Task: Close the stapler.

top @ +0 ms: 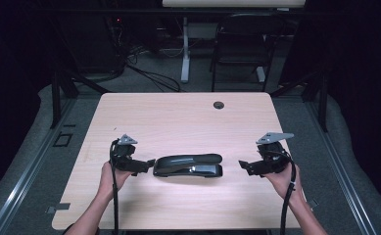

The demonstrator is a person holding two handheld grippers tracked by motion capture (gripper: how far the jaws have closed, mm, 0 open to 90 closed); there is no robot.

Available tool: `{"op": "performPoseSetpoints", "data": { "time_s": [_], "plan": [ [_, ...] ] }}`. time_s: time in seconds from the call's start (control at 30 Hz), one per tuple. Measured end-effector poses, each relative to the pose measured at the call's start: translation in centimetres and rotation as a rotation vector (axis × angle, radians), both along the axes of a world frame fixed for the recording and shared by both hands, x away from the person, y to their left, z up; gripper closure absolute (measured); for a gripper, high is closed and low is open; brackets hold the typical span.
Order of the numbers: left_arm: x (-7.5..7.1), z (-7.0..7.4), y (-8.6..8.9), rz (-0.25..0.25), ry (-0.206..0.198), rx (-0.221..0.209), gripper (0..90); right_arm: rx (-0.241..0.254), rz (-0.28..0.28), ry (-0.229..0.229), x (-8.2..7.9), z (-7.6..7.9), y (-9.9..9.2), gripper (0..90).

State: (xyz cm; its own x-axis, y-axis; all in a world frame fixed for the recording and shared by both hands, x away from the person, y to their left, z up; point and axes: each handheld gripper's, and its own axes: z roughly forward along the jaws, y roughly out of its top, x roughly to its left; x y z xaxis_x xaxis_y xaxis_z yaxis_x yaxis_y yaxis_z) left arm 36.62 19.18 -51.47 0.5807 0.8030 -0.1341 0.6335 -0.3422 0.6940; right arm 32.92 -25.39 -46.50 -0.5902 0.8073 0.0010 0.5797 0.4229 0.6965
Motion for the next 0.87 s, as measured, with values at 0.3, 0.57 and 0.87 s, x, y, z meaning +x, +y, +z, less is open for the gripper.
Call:
{"op": "performPoseSetpoints", "data": {
  "time_s": [0.3, 0.57, 0.87],
  "plan": [
    [0.0, 0.0, 0.1, -0.002, 0.007, -0.006, 3.7, -0.037, -0.028, 0.113, -0.6, -2.7, -2.9, 1.5],
    [0.1, -0.1, 0.2, -0.009, 0.012, 0.002, 3.8, -0.037, -0.062, 0.234, -0.1, -5.3, -4.9, 0.0],
    [0.3, -0.3, 0.0, -0.011, 0.006, 0.019, 3.8, -0.054, -0.043, 0.326, 0.7, -6.5, -5.0, 0.0]
  ]
}}
